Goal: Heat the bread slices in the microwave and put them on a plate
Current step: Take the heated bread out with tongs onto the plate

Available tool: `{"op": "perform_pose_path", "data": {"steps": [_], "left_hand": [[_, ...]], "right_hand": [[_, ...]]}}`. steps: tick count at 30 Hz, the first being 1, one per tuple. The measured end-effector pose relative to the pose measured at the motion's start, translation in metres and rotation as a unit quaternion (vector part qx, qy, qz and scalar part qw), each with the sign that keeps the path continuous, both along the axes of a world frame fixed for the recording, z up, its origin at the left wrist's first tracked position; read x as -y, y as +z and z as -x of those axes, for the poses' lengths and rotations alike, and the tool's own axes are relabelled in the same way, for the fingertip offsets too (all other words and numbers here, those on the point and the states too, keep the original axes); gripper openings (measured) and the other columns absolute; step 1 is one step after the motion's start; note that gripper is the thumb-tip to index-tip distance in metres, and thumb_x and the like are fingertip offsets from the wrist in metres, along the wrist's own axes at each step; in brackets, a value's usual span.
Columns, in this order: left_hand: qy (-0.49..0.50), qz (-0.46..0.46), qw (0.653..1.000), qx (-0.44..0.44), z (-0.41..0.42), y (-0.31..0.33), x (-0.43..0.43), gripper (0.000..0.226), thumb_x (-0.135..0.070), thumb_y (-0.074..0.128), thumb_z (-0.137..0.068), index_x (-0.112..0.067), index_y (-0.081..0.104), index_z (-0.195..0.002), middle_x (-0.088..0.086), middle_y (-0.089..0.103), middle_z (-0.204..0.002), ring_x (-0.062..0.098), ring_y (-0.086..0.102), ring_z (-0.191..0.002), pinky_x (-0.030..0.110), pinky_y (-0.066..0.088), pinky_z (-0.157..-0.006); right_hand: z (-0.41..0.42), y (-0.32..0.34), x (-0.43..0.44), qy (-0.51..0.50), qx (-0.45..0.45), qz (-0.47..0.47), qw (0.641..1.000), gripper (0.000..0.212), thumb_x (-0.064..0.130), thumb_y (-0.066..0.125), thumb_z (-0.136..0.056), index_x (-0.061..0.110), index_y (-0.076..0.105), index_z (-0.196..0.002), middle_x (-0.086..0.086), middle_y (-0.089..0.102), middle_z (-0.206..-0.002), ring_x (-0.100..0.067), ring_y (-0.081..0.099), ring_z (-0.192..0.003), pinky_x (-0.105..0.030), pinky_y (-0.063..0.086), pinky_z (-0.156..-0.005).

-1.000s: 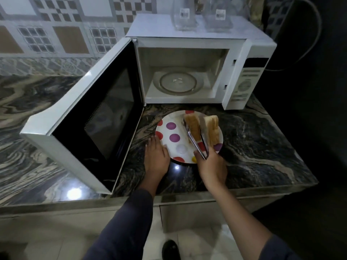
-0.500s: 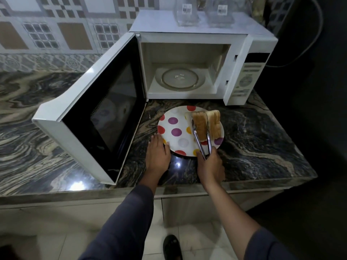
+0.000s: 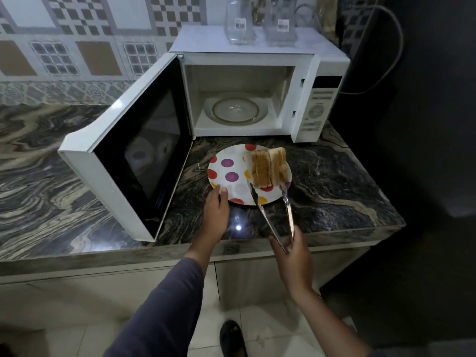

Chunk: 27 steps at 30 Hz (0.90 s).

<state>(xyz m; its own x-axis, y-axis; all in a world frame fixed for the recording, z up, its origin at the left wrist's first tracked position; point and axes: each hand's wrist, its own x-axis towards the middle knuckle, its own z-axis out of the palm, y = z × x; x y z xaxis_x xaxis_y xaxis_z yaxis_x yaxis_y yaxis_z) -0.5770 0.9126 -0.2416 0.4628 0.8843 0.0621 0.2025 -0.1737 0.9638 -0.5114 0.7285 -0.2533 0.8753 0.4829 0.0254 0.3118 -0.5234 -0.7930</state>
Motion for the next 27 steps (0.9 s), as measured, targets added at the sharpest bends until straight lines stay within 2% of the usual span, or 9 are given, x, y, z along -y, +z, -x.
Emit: {"op": "perform_pose_path", "data": {"steps": [3, 6, 8, 10, 13, 17, 21, 24, 27], "left_hand": [[-0.065, 0.207, 0.971, 0.103, -0.006, 0.023, 0.026, 0.038, -0.038, 0.032, -0.100, -0.016, 0.054, -0.121, 0.007, 0.060, -0.120, 0.020, 0.055, -0.113, 0.033, 0.040, -0.103], [-0.153, 0.304, 0.930, 0.140, -0.009, 0.041, 0.043, 0.044, -0.047, 0.035, -0.095, -0.016, 0.056, -0.119, 0.005, 0.065, -0.112, 0.019, 0.061, -0.105, 0.036, 0.043, -0.102], [-0.189, 0.311, 0.915, 0.174, -0.007, 0.047, 0.049, 0.050, -0.050, 0.045, -0.089, -0.013, 0.059, -0.119, 0.008, 0.066, -0.110, 0.023, 0.064, -0.101, 0.036, 0.048, -0.096], [-0.201, 0.301, 0.908, 0.210, -0.002, 0.052, 0.050, 0.051, -0.043, 0.052, -0.087, -0.006, 0.058, -0.120, 0.013, 0.065, -0.113, 0.025, 0.063, -0.104, 0.039, 0.048, -0.097], [-0.173, 0.295, 0.909, 0.237, 0.006, 0.056, 0.052, 0.033, -0.031, 0.057, -0.088, -0.004, 0.063, -0.107, 0.009, 0.069, -0.099, 0.023, 0.065, -0.096, 0.039, 0.050, -0.093], [-0.091, 0.302, 0.910, 0.268, 0.007, 0.055, 0.053, 0.010, -0.016, 0.059, -0.090, -0.007, 0.063, -0.090, 0.006, 0.067, -0.085, 0.021, 0.066, -0.087, 0.032, 0.056, -0.081], [-0.038, 0.315, 0.897, 0.307, 0.009, 0.057, 0.045, 0.008, -0.013, 0.057, -0.091, -0.009, 0.063, -0.095, 0.009, 0.068, -0.093, 0.020, 0.067, -0.089, 0.029, 0.057, -0.081], [-0.017, 0.319, 0.886, 0.335, 0.011, 0.059, 0.039, 0.008, -0.012, 0.056, -0.091, -0.011, 0.063, -0.095, 0.005, 0.070, -0.089, 0.015, 0.068, -0.084, 0.030, 0.056, -0.084], [-0.017, 0.315, 0.884, 0.346, 0.010, 0.061, 0.037, 0.008, -0.012, 0.055, -0.092, -0.011, 0.063, -0.095, 0.000, 0.074, -0.081, 0.011, 0.070, -0.080, 0.029, 0.057, -0.081]], "right_hand": [[0.000, 0.010, 0.008, 0.046, -0.051, -0.075, 0.995, 0.036, 0.041, 0.066, -0.082, 0.019, 0.055, -0.109, 0.011, 0.057, -0.076, -0.004, 0.058, -0.071, -0.020, 0.042, -0.060], [0.000, 0.032, 0.004, 0.119, -0.134, -0.134, 0.974, 0.019, 0.030, 0.066, -0.085, 0.034, 0.056, -0.100, 0.019, 0.064, -0.083, 0.013, 0.059, -0.073, -0.004, 0.042, -0.062], [-0.003, 0.042, 0.003, 0.146, -0.185, -0.152, 0.960, 0.015, 0.027, 0.066, -0.086, 0.035, 0.059, -0.096, 0.016, 0.063, -0.075, 0.009, 0.058, -0.057, -0.006, 0.041, -0.053], [-0.009, 0.049, 0.003, 0.165, -0.260, -0.164, 0.937, 0.010, 0.027, 0.063, -0.087, 0.031, 0.061, -0.096, 0.007, 0.055, -0.064, -0.001, 0.042, -0.035, -0.013, 0.031, -0.037], [-0.018, 0.056, 0.004, 0.204, -0.305, -0.140, 0.920, 0.016, 0.027, 0.058, -0.090, 0.023, 0.061, -0.105, 0.000, 0.056, -0.063, -0.004, 0.032, -0.030, -0.017, 0.023, -0.031], [-0.022, 0.058, 0.003, 0.215, -0.243, -0.082, 0.942, 0.014, 0.031, 0.060, -0.090, 0.026, 0.066, -0.102, -0.002, 0.058, -0.069, -0.001, 0.044, -0.038, -0.015, 0.033, -0.036], [-0.029, 0.053, 0.004, 0.163, -0.278, -0.153, 0.934, 0.025, 0.012, 0.066, -0.085, 0.004, 0.067, -0.108, -0.003, 0.067, -0.074, -0.002, 0.060, -0.055, -0.013, 0.047, -0.053], [-0.034, 0.051, 0.008, 0.150, -0.290, -0.180, 0.928, 0.025, 0.007, 0.067, -0.083, 0.004, 0.066, -0.108, -0.005, 0.069, -0.084, -0.003, 0.065, -0.066, -0.012, 0.050, -0.060], [-0.036, 0.050, 0.004, 0.144, -0.283, -0.175, 0.932, 0.030, 0.008, 0.067, -0.083, 0.004, 0.064, -0.113, -0.009, 0.069, -0.097, -0.014, 0.066, -0.084, -0.019, 0.054, -0.074]]}}
